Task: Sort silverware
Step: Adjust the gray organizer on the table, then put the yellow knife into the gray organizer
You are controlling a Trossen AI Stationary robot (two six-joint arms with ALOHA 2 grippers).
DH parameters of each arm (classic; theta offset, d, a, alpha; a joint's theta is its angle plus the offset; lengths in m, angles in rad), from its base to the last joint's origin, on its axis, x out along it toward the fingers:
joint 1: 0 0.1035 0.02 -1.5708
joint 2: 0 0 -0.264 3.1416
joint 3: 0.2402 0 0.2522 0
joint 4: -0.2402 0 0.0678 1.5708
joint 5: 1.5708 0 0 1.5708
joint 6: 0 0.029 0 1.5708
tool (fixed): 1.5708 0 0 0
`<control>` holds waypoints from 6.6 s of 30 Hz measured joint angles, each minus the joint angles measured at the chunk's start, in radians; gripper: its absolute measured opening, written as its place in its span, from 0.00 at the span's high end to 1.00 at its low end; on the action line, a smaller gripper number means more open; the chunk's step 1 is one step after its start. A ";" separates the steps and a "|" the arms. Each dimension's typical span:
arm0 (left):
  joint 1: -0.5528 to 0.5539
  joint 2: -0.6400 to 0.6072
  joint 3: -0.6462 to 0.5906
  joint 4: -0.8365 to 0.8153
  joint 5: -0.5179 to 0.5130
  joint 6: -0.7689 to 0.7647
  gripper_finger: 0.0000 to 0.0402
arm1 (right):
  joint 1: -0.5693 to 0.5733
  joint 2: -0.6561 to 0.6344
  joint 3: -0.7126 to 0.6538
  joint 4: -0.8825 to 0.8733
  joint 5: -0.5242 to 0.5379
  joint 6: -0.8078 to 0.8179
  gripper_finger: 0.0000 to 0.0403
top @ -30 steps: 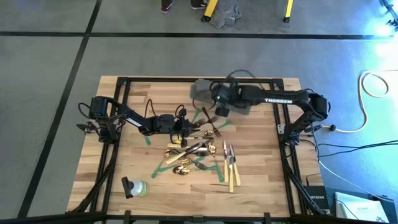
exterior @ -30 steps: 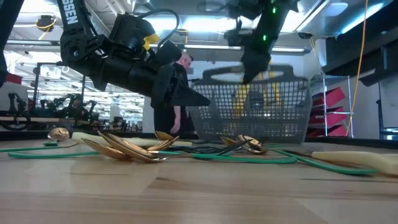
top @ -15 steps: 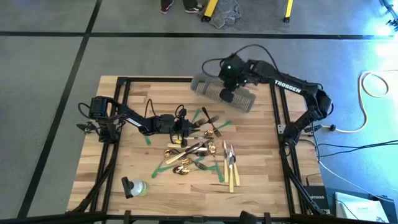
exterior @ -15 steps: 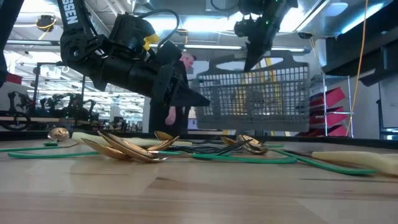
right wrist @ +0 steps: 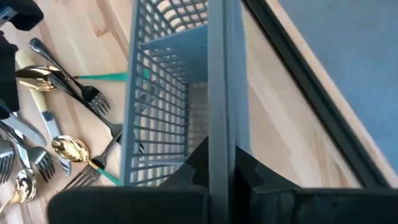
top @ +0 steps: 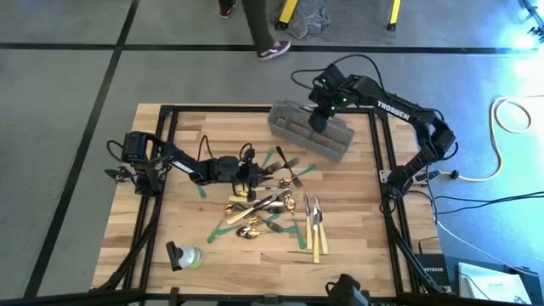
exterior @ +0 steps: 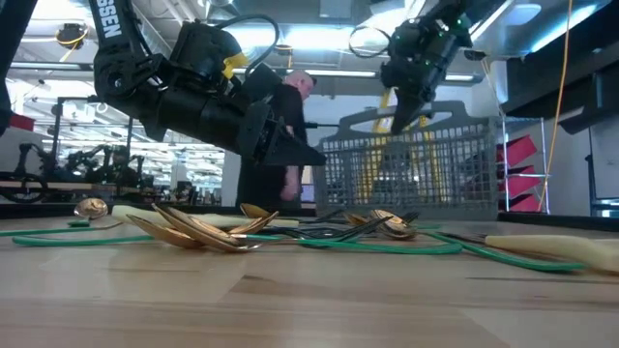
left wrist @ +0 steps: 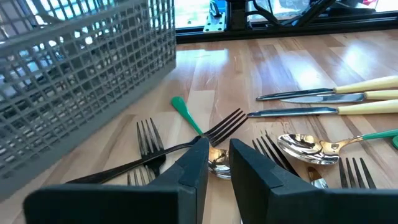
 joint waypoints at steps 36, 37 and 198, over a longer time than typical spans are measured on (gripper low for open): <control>0.001 0.000 0.000 -0.059 -0.019 0.000 0.88 | 0.062 -0.228 0.064 0.031 0.043 0.035 0.49; 0.001 0.000 0.000 -0.057 -0.019 0.000 0.88 | 0.091 -0.244 0.064 0.031 0.033 0.018 0.49; -0.005 0.000 0.000 -0.077 -0.027 -0.029 0.88 | 1.409 0.312 -0.158 -0.010 0.457 -0.637 0.67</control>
